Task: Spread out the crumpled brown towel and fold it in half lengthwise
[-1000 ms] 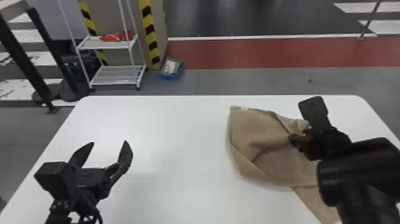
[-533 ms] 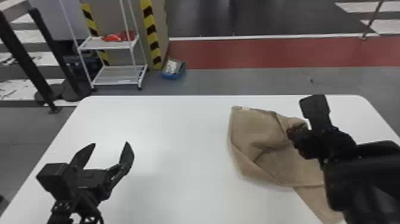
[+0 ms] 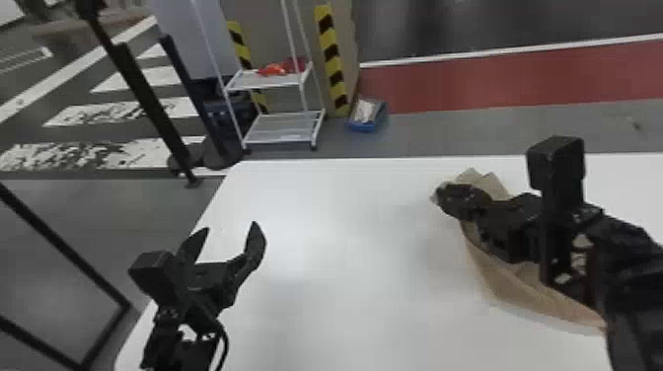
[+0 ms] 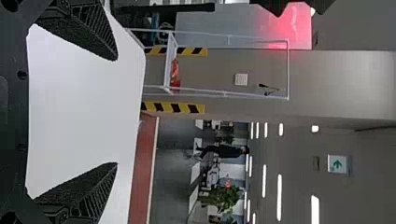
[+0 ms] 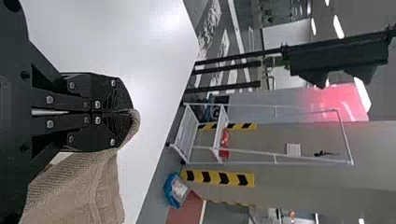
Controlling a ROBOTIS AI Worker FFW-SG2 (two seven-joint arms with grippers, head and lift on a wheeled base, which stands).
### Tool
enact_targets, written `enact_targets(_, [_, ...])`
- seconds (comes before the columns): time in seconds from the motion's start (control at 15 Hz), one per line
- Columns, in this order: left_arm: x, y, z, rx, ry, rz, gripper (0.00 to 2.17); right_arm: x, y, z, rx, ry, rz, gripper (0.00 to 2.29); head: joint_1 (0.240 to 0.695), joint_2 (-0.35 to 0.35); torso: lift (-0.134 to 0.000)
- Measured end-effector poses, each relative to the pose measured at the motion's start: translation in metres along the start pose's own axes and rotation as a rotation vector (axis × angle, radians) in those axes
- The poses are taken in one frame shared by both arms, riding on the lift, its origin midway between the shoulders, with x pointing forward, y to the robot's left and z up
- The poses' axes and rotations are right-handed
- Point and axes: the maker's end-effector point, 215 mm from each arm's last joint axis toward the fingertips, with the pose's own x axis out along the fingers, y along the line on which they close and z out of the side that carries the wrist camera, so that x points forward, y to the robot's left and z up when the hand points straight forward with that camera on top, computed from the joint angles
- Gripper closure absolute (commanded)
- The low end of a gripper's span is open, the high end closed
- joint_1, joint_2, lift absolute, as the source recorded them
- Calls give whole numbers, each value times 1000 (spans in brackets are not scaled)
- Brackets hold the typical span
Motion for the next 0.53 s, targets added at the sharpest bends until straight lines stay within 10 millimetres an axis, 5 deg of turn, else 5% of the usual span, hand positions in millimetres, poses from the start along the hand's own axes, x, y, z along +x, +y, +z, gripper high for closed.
enact_targets(0.27, [-10, 57, 16, -16, -13, 95, 73, 46, 57, -3, -113, -70, 147, 1423, 695, 350, -125])
enact_targets(0.53, [-21, 83, 28, -26, -25, 141, 73, 69, 111, 6, -177, -174, 280, 1420, 682, 350, -125])
